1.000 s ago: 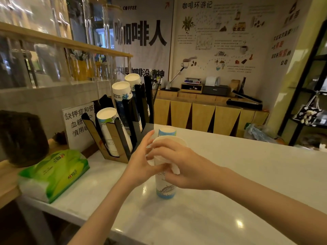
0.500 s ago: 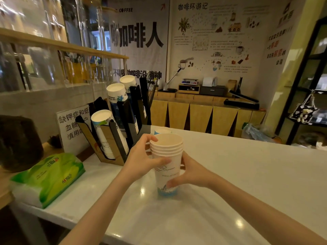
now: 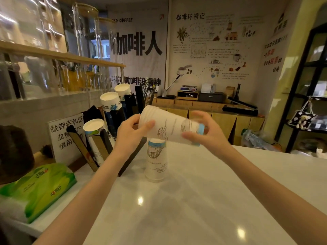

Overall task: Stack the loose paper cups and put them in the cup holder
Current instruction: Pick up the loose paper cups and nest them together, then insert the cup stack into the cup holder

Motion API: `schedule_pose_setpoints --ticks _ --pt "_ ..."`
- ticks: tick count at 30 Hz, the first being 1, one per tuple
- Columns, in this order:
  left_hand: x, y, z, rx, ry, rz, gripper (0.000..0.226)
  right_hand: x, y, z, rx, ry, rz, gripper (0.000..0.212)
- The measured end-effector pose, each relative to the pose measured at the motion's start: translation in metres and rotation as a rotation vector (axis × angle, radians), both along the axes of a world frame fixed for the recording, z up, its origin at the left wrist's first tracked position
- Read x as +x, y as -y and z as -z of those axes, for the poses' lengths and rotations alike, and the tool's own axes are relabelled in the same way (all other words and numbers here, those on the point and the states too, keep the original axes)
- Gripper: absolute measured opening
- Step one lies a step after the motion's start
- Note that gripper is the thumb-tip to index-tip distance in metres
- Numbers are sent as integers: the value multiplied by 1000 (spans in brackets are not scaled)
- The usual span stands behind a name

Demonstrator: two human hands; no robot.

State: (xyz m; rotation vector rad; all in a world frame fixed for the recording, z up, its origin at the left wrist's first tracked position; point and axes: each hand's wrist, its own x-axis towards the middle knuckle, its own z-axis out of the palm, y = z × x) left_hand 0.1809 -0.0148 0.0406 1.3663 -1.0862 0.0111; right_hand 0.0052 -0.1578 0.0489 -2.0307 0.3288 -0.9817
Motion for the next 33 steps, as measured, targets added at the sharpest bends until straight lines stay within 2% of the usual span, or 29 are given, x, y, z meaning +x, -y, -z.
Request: schedule_pose_setpoints --ticks 3,6,10,15,21,26,31,33 --pt "0 10 -1 -40 -134 34 38 5 7 -25 -10 170 40 73" --pt "1 22 8 43 -276 123 67 19 12 -42 -39 244 47 76" --pt "9 31 25 207 -240 140 50 45 16 -48 -154 190 32 83" --pt "25 34 60 411 -222 17 59 77 22 -25 -161 75 0 91" --pt "27 29 105 596 -230 -6 67 97 24 15 -143 -61 -75 98" --pt "22 25 134 613 -255 13 64 107 18 45 -132 -187 -119 99" --pt "22 23 138 613 -135 -140 68 112 19 54 -142 -210 -87 94" --pt "27 26 134 675 -106 -170 74 110 24 51 -56 -285 -140 98"
